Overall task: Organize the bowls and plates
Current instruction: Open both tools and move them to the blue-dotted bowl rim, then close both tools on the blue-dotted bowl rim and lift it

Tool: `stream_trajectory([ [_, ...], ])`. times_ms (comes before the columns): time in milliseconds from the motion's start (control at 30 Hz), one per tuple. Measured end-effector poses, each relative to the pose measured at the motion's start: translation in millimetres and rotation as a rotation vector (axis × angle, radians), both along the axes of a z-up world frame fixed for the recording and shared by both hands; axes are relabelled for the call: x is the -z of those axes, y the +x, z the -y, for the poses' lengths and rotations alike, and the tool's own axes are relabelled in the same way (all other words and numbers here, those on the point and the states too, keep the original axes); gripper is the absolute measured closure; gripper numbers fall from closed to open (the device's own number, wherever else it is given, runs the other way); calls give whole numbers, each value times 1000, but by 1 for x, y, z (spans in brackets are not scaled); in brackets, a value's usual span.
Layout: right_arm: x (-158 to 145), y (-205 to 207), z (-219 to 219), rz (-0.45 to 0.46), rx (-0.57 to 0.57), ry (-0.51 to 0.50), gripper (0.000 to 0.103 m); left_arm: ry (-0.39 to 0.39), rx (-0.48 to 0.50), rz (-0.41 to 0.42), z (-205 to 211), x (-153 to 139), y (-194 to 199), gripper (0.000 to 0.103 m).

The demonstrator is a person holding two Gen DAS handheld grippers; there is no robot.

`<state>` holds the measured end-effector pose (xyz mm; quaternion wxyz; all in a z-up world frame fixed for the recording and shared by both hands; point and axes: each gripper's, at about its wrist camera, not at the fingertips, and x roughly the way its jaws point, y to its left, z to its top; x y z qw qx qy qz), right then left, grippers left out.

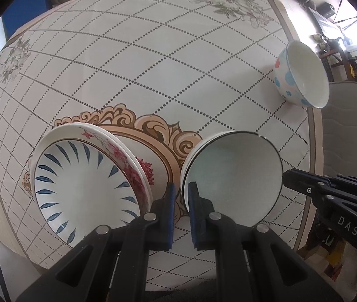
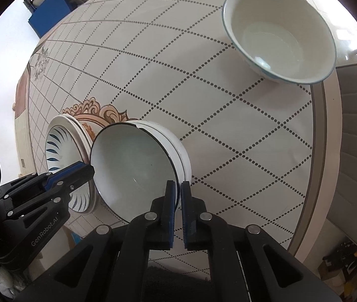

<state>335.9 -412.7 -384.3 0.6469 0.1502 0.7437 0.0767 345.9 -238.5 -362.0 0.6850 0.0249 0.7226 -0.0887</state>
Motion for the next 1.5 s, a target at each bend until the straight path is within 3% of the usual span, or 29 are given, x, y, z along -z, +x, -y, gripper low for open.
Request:
stream_trajectory([
  [67,-14,0,9,54,1,-17,94,-18,-8,45,6,-18,4,91],
  [133,-26,0,27,91,35,-33,84,-53,2,86,18,-35,13,75],
  [200,-34,0,51,114,99,-22,57,-79,18,116,33,-47,28,62],
  [233,-37,0,63,122,129,-13,36,-92,23,123,42,-50,38,52],
  [267,-39,1,76,132,159,-6,32,-102,28,125,51,-51,46,48],
  [633,-18,44,190,128,437,-7,32,-105,128,36,149,-8,135,45],
  [1067,29,88,187,42,416,35,35,-57,168,-85,182,46,154,47],
  [1100,31,89,186,39,411,32,36,-54,174,-83,183,47,154,56],
  [1200,36,95,180,30,394,32,44,-41,190,-82,189,49,152,84],
  [1233,38,97,179,26,390,29,50,-41,192,-77,190,49,151,86],
  [1333,46,101,172,-7,364,0,87,-41,194,-64,192,49,149,93],
  [1433,49,103,167,-7,342,-46,95,-43,187,-53,193,48,149,94],
  [1500,51,103,165,-6,345,-47,95,-47,183,-51,192,48,150,94],
])
